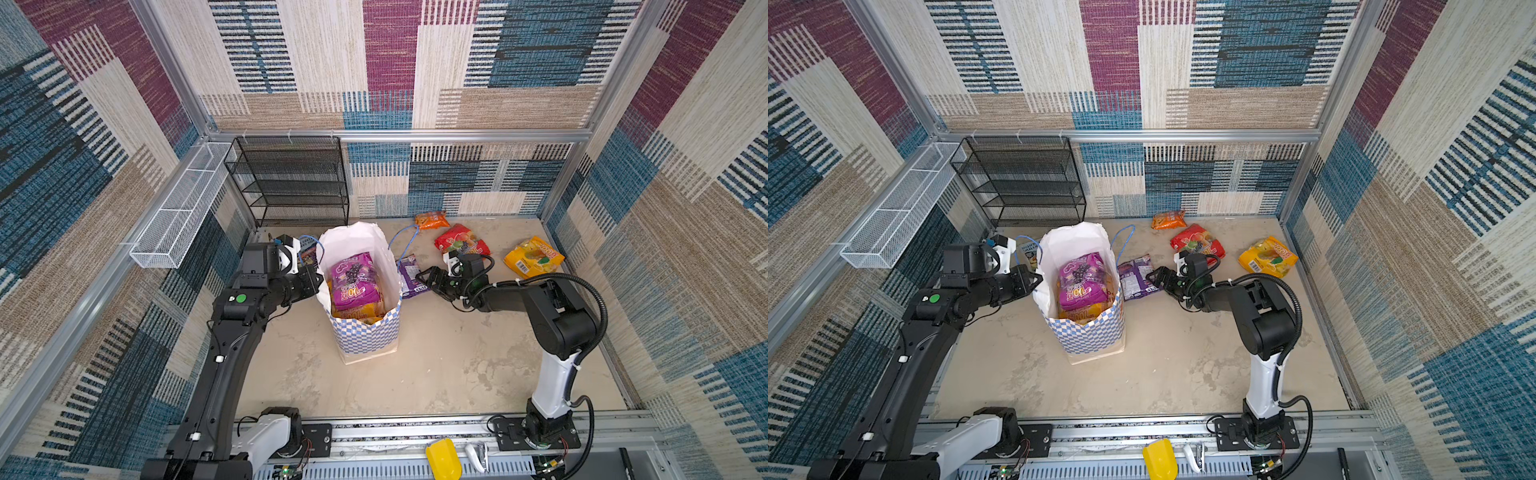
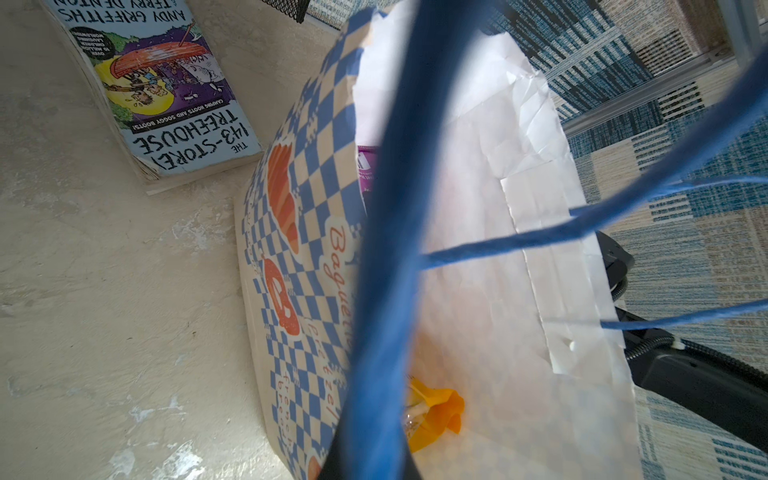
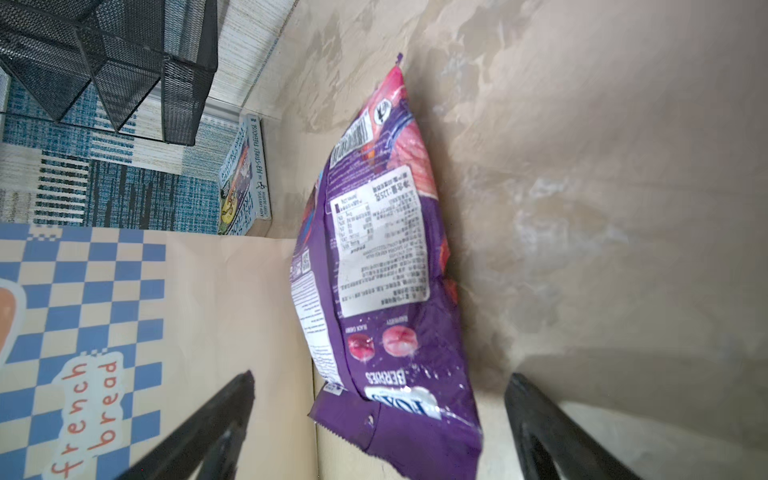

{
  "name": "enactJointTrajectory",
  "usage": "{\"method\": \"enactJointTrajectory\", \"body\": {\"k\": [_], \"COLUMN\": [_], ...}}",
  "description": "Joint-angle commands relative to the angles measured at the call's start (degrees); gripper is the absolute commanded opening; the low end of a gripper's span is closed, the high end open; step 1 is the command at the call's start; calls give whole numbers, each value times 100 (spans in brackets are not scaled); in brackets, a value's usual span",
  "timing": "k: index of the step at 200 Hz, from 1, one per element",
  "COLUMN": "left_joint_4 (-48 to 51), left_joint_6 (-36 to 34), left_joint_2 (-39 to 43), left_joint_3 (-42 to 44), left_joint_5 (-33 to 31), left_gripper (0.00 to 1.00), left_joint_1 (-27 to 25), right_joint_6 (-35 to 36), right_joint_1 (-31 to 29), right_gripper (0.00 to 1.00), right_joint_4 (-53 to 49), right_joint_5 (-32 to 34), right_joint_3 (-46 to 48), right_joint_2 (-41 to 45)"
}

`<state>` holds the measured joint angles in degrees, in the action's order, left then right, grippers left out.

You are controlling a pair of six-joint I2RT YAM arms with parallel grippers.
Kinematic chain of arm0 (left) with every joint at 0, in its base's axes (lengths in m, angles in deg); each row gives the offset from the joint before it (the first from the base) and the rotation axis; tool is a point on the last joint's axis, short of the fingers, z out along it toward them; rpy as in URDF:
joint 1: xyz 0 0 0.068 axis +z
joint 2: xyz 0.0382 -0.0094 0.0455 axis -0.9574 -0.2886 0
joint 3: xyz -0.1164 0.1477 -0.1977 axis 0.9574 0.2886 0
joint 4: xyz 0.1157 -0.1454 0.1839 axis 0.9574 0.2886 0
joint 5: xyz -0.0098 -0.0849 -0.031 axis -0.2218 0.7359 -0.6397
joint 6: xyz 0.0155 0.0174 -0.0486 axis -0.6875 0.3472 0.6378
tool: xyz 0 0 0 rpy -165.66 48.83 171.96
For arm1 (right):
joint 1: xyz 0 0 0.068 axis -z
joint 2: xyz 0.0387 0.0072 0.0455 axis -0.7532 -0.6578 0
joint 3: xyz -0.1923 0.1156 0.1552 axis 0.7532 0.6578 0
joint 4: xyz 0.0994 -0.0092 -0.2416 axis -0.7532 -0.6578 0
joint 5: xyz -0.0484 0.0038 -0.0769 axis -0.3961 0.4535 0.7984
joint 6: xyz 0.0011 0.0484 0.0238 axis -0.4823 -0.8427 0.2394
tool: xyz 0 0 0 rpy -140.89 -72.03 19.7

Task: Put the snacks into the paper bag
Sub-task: 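Lower the right gripper onto the small purple berries packet and close it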

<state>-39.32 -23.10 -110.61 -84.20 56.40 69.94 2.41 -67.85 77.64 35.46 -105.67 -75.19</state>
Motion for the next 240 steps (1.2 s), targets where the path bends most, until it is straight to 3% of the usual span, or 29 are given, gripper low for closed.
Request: {"method": "enactJointTrajectory", "body": {"k": [1, 37, 76, 158, 186, 240], "left_joint_4": [-386, -370, -393, -398, -413, -428], "left_joint_6": [22, 33, 23, 7, 15, 16], "left_joint_2": [60, 12, 2, -38, -41, -112], "left_joint_3": [-7, -22, -2, 0, 9, 13], "left_joint_5": [122, 193, 116, 178, 197, 232], "left_gripper": [0, 0, 0, 0, 0, 0], "left_joint_1": [4, 6, 4, 8, 8, 48], "right_joint_6": [9, 16, -395, -718, -738, -820], "right_joint_1": [-53, -90, -94, -85, -80, -85], "right_gripper": [95, 89, 75, 22, 9, 0], "right_joint_4": [95, 218, 541, 926, 959, 789], "right_joint_5": [-115, -53, -88, -80, -212, -290], "right_joint_3": [-86, -17, 153, 274, 358, 542], "right_joint_2": [-142, -254, -503, -708, -484, 370]}}
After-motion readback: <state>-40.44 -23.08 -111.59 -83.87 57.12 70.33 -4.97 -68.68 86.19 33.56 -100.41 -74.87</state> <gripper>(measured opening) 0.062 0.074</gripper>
